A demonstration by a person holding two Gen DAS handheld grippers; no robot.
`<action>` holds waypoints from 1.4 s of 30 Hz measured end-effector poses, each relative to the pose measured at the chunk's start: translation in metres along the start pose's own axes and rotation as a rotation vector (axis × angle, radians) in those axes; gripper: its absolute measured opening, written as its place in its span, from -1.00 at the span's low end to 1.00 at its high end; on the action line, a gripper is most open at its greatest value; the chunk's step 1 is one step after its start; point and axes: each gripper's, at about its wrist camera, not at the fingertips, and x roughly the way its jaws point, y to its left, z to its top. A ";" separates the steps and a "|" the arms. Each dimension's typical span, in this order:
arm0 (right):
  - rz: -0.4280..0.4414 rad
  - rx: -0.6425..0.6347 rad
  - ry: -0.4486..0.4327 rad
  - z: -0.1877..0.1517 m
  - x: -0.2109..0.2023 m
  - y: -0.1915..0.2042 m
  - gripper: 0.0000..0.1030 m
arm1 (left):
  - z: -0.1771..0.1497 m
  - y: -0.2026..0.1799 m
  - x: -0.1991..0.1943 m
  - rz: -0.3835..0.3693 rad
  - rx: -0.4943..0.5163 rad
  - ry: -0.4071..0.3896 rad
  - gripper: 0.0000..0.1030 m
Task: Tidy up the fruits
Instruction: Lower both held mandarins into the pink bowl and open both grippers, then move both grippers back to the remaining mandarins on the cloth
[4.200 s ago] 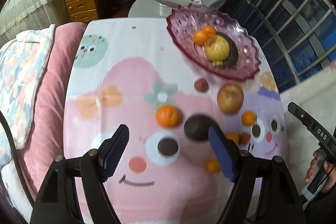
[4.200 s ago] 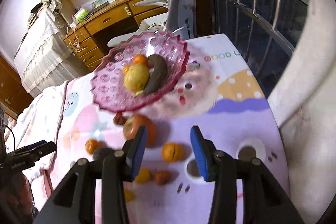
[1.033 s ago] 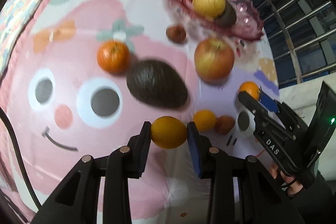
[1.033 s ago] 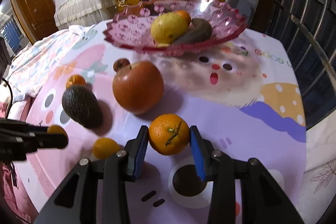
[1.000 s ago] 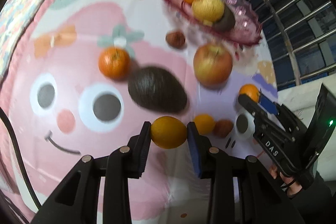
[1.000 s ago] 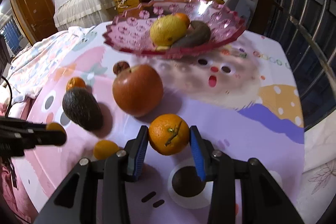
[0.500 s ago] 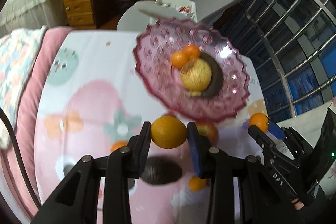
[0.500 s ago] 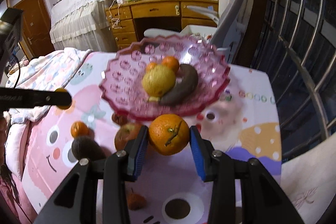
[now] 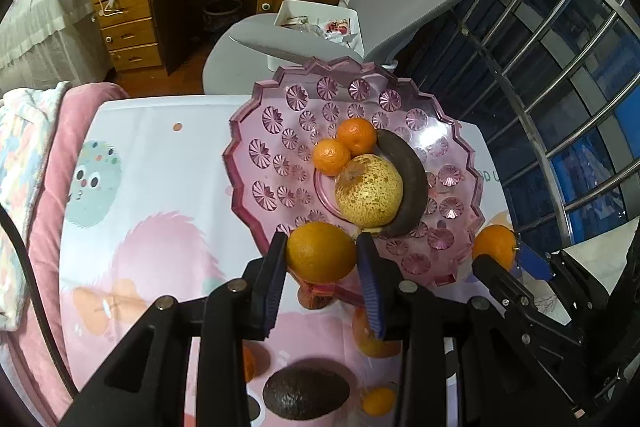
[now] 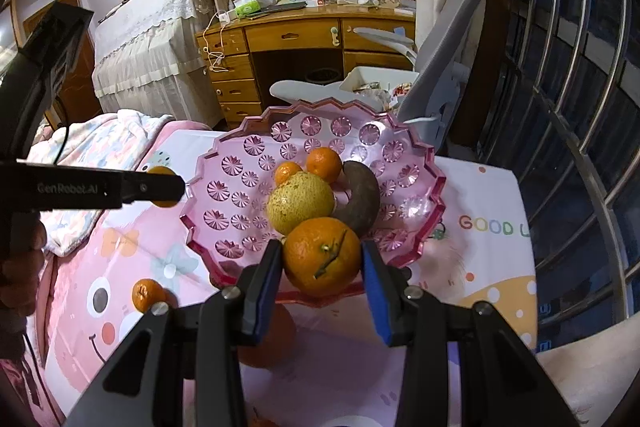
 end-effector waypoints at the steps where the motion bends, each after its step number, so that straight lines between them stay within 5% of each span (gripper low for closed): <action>1: 0.003 0.006 0.008 0.000 0.004 0.000 -0.22 | 0.000 0.000 0.002 -0.003 0.003 0.003 -0.36; 6: 0.016 0.022 0.041 0.002 0.015 0.004 -0.22 | 0.002 0.004 0.008 -0.006 0.009 0.015 -0.33; 10: -0.004 0.017 0.049 0.005 0.022 0.009 -0.21 | 0.003 0.007 0.001 -0.008 0.011 -0.006 0.01; 21: -0.015 0.073 0.017 0.000 0.002 0.025 -0.01 | -0.027 0.044 -0.030 0.006 -0.024 -0.004 0.27; 42: -0.113 0.354 0.069 -0.116 -0.058 0.104 0.14 | -0.114 0.098 -0.079 -0.051 0.100 0.094 0.34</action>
